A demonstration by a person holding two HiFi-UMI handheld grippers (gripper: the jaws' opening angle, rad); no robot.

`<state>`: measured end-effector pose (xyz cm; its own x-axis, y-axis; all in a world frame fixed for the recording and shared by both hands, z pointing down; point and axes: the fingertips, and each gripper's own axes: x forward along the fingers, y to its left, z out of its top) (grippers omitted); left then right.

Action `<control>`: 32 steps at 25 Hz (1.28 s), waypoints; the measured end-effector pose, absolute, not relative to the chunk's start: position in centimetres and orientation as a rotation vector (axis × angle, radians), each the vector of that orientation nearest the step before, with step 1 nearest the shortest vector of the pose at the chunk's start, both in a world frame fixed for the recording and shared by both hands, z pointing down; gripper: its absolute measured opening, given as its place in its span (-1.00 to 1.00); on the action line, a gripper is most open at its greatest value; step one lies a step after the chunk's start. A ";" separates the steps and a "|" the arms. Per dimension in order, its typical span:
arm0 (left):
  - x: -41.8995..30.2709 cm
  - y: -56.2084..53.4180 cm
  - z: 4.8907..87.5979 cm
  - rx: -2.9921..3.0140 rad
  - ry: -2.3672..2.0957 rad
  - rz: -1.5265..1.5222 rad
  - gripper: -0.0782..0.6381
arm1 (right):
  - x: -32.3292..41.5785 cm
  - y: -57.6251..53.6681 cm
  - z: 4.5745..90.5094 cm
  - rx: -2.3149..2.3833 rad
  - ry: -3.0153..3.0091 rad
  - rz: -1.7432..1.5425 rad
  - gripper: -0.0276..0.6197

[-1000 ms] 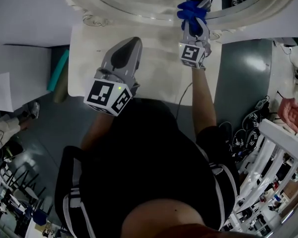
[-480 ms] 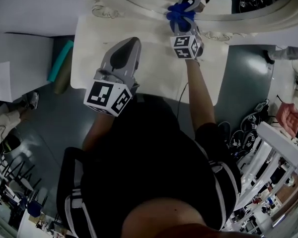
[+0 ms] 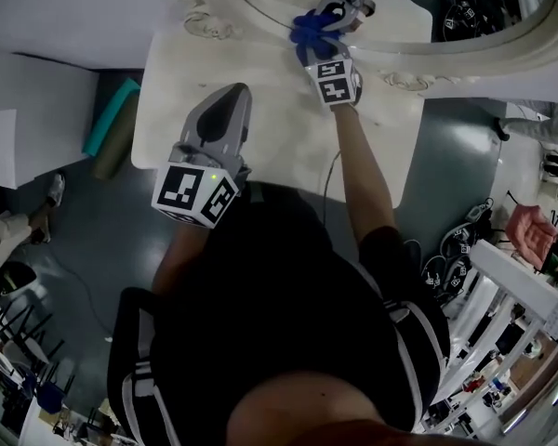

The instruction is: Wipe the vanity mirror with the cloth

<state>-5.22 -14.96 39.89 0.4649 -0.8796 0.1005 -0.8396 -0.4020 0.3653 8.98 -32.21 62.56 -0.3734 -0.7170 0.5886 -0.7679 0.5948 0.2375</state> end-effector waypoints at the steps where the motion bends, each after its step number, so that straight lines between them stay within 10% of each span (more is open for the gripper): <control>1: -5.3 -14.8 39.8 2.354 -1.450 -0.152 -0.75 | 8.4 -32.2 62.4 1.155 -2.179 0.112 -0.76; 16: -4.6 -12.8 36.6 2.457 -1.443 -0.181 -0.75 | 4.7 -30.7 53.5 1.286 -2.667 0.185 -0.76; 32: -2.6 -15.8 32.0 2.608 -1.377 -0.303 -0.75 | 19.5 -26.1 33.3 2.120 -2.726 -0.346 -0.76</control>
